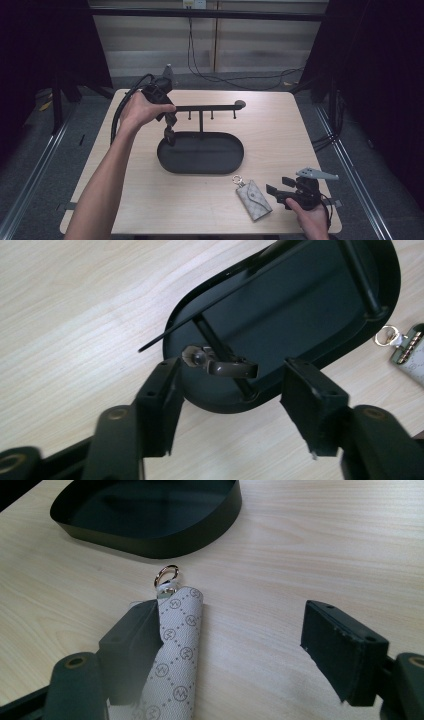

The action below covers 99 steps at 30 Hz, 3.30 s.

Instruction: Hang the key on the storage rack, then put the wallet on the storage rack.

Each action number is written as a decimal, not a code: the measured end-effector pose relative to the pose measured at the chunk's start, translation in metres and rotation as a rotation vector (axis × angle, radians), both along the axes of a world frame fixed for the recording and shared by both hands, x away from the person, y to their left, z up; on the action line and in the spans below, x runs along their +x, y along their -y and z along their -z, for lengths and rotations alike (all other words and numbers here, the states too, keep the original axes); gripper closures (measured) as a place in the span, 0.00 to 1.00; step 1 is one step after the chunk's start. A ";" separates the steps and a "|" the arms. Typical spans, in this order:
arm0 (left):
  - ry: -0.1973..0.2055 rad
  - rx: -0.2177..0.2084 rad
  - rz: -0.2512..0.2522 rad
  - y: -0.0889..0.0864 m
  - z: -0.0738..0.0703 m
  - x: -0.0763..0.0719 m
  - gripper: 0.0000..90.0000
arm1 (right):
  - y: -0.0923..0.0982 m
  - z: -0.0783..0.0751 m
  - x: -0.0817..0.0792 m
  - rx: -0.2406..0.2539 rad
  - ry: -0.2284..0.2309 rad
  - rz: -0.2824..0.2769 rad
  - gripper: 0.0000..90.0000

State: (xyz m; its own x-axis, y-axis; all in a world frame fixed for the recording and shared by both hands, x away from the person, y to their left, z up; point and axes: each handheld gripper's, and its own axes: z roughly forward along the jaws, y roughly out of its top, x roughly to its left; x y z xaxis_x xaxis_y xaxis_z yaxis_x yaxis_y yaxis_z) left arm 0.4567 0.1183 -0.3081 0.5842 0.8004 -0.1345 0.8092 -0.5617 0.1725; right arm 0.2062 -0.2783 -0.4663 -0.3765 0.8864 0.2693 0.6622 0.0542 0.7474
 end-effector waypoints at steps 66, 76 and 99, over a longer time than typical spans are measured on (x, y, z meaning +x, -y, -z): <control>0.399 -0.462 0.021 -0.137 0.100 -0.168 0.25 | -0.006 0.003 0.003 -0.027 -0.040 -0.033 0.25; 0.386 -0.507 0.043 -0.131 0.124 -0.192 0.25 | -0.008 -0.003 0.007 -0.056 -0.074 -0.094 0.24; 0.430 -0.578 0.072 -0.140 0.145 -0.218 0.20 | -0.040 -0.021 0.022 -0.181 -0.225 -0.230 0.41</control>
